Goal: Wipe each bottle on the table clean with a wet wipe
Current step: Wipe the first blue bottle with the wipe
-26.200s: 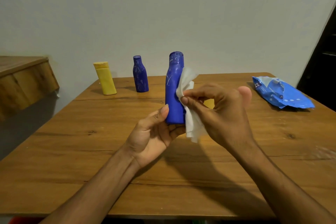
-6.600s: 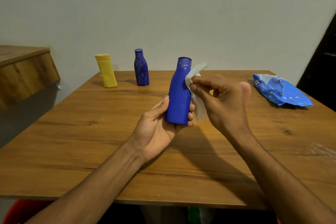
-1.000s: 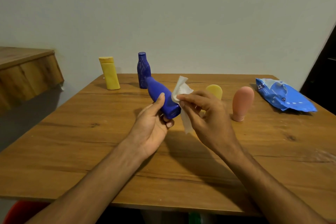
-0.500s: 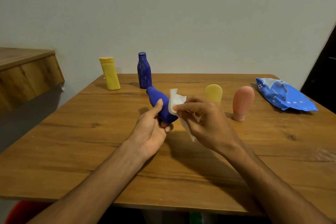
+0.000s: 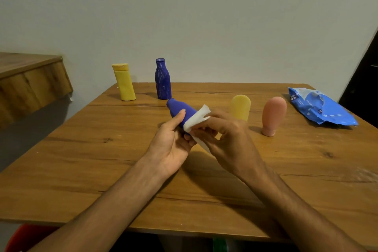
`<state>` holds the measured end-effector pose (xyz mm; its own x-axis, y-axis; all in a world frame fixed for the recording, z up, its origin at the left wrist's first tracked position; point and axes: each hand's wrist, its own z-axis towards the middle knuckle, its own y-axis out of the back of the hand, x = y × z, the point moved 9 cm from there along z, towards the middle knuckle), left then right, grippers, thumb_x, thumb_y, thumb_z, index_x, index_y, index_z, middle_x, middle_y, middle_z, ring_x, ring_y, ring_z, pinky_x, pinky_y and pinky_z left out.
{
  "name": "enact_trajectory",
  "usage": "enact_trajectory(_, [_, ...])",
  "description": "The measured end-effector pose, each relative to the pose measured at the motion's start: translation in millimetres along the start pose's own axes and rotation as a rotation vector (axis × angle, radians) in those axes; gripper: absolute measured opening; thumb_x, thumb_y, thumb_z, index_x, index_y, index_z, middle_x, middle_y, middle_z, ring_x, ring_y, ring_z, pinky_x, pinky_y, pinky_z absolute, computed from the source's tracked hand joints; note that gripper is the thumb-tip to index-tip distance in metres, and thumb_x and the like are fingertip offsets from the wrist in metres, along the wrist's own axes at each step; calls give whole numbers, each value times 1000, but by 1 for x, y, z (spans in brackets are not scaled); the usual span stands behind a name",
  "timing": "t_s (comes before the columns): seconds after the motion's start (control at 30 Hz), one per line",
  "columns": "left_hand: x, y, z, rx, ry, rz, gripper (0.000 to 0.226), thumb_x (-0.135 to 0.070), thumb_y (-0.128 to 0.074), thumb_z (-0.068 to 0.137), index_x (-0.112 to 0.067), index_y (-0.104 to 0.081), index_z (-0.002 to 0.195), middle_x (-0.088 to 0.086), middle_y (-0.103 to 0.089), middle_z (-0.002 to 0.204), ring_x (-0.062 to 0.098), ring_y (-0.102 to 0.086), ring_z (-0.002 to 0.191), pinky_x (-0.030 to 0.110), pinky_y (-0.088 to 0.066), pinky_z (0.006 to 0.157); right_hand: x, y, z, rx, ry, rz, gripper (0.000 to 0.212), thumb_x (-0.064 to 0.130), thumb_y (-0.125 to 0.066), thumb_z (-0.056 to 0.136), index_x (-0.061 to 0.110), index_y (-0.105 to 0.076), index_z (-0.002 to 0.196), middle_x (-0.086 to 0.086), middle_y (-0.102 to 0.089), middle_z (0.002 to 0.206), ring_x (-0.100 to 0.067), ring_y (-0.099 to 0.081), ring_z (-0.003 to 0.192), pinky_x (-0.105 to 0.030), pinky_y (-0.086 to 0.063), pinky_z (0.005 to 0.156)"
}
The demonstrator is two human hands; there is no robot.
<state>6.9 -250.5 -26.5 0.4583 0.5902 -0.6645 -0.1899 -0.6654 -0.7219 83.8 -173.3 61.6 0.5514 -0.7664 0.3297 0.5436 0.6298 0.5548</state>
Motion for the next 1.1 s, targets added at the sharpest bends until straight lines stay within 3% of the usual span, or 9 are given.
enact_trajectory(0.07, [0, 1, 0, -3, -2, -6, 36, -23, -56, 94, 0, -56, 121, 13, -65, 90, 16, -57, 72, 27, -53, 63, -2, 1, 0, 3, -14, -11, 21, 11, -74, 78, 11, -72, 99, -2, -69, 97, 2, -55, 79, -6, -47, 74])
enact_trajectory(0.2, [-4, -2, 0, 0, -41, -3, 31, -21, -53, 95, -5, -55, 122, 11, -64, 90, 15, -51, 69, 26, -39, 60, -15, 12, 0, -100, -106, -3, 23, 10, -75, 78, 13, -72, 100, 0, -69, 96, 13, -52, 79, -1, -42, 73])
enact_trajectory(0.33, [0, -1, -1, 9, -4, -24, 35, -21, -57, 93, 1, -56, 120, 17, -66, 102, 22, -64, 85, 33, -54, 76, -1, 2, -1, -34, -13, 40, 21, 7, -74, 78, 10, -71, 99, -1, -67, 96, 5, -56, 81, -4, -44, 71])
enact_trajectory(0.47, [-6, -1, 0, 9, -61, 21, 24, -20, -54, 95, -7, -55, 116, 8, -65, 83, 14, -50, 66, 24, -38, 53, -20, 18, -1, -165, -138, 20, 19, 10, -76, 78, 13, -71, 96, 10, -62, 91, 8, -55, 79, -5, -45, 69])
enact_trajectory(0.53, [-7, -1, 0, -5, -76, 35, 19, -19, -53, 96, -10, -56, 112, 7, -63, 80, 13, -47, 63, 24, -33, 50, -26, 23, -1, -218, -180, 15, 16, 10, -76, 79, 14, -72, 94, 11, -62, 87, 5, -56, 77, -6, -45, 66])
enact_trajectory(0.77, [-5, 8, 1, -70, -63, 10, 46, -24, -62, 90, 2, -54, 127, 17, -64, 100, 18, -60, 74, 29, -49, 70, 2, -1, -2, -44, 25, 92, 21, 11, -71, 81, 11, -70, 102, 0, -66, 97, 2, -53, 80, -9, -45, 68])
enact_trajectory(0.87, [-4, 8, 0, -63, -64, -3, 55, -26, -68, 81, 2, -54, 128, 19, -64, 108, 21, -65, 80, 31, -57, 68, 6, -6, -2, -8, 83, 8, 22, 22, -63, 85, 10, -69, 102, -4, -66, 100, -1, -53, 85, -9, -45, 70])
enact_trajectory(0.97, [-2, 1, -5, 0, -64, -48, 54, -21, -67, 76, 4, -56, 122, 21, -62, 104, 21, -67, 79, 30, -59, 59, 14, -9, -5, -7, 155, -155, 24, 28, -58, 87, 11, -71, 99, -5, -65, 93, -14, -61, 81, -20, -51, 66])
enact_trajectory(1.1, [-1, 3, -5, -13, -61, -23, 51, -21, -67, 80, 3, -57, 124, 26, -64, 116, 26, -69, 89, 32, -61, 67, 22, -10, -6, -15, 222, -270, 28, 29, -53, 87, 9, -72, 94, -7, -67, 87, -18, -64, 75, -25, -54, 63])
